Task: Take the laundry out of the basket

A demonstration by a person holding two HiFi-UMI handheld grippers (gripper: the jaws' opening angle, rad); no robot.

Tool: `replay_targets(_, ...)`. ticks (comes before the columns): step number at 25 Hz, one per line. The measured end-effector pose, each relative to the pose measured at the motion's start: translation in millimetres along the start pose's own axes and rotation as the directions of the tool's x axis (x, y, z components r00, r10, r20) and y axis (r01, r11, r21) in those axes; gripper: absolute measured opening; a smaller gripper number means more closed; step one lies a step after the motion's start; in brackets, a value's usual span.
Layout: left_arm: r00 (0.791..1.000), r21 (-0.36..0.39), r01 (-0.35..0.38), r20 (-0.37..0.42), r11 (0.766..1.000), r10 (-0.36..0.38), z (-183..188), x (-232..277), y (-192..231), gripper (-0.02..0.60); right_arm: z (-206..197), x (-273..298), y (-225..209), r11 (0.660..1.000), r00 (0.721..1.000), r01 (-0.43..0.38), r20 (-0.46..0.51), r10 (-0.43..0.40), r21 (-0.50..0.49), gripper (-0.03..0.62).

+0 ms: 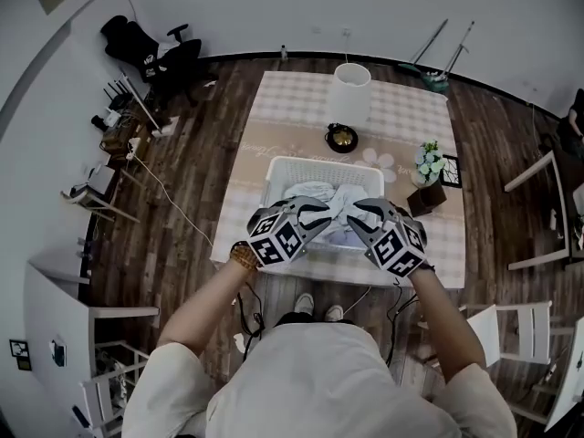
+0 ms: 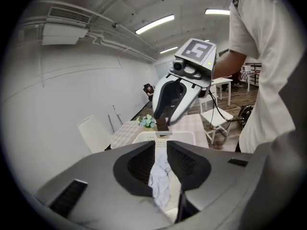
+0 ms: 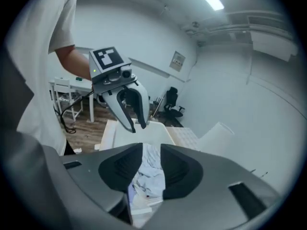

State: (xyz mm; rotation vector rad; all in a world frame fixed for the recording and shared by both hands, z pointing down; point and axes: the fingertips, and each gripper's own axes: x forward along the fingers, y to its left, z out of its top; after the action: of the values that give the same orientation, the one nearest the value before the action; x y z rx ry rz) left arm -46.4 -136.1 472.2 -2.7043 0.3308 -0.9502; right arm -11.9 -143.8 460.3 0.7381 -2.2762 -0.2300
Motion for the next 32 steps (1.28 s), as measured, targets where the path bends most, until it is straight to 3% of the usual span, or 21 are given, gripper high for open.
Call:
replay_targets(2, 0.998, 0.018, 0.041, -0.057, 0.999, -0.040, -12, 18, 6, 0.103, -14, 25, 1, 0.996, 0.993, -0.076, -0.094, 0.072, -0.044, 0.170)
replay_targets(5, 0.983, 0.058, 0.107, -0.157, 0.993, -0.097, -32, 45, 11, 0.123, -32, 58, 3, 0.983, 0.967, -0.169, -0.208, 0.150, -0.078, 0.170)
replay_targets(10, 0.955, 0.061, 0.170, -0.256, 0.984, -0.149, -69, 79, 25, 0.126, -62, 102, 3, 0.960, 0.915, -0.263, -0.340, 0.217, -0.097, 0.186)
replay_targets(14, 0.926, 0.030, 0.215, -0.324, 0.976, -0.195, -102, 97, 31, 0.135, -86, 129, 3, 0.948, 0.880, -0.306, -0.406, 0.245, -0.092, 0.186)
replay_targets(21, 0.866, 0.048, 0.289, -0.440, 0.956, -0.239, -152, 131, 25, 0.158, -119, 166, 8, 0.930, 0.828, -0.363, -0.480, 0.291, -0.062, 0.211)
replay_targets(26, 0.841, 0.035, 0.283, -0.490, 0.959, -0.230, -185, 155, 29, 0.234, -140, 194, 14, 0.923, 0.801, -0.384, -0.509, 0.314, -0.034, 0.246)
replay_targets(32, 0.804, 0.055, 0.306, -0.550, 0.950, -0.227, -220, 176, 24, 0.236, -171, 229, 21, 0.918, 0.759, -0.396, -0.572, 0.310, -0.029, 0.291)
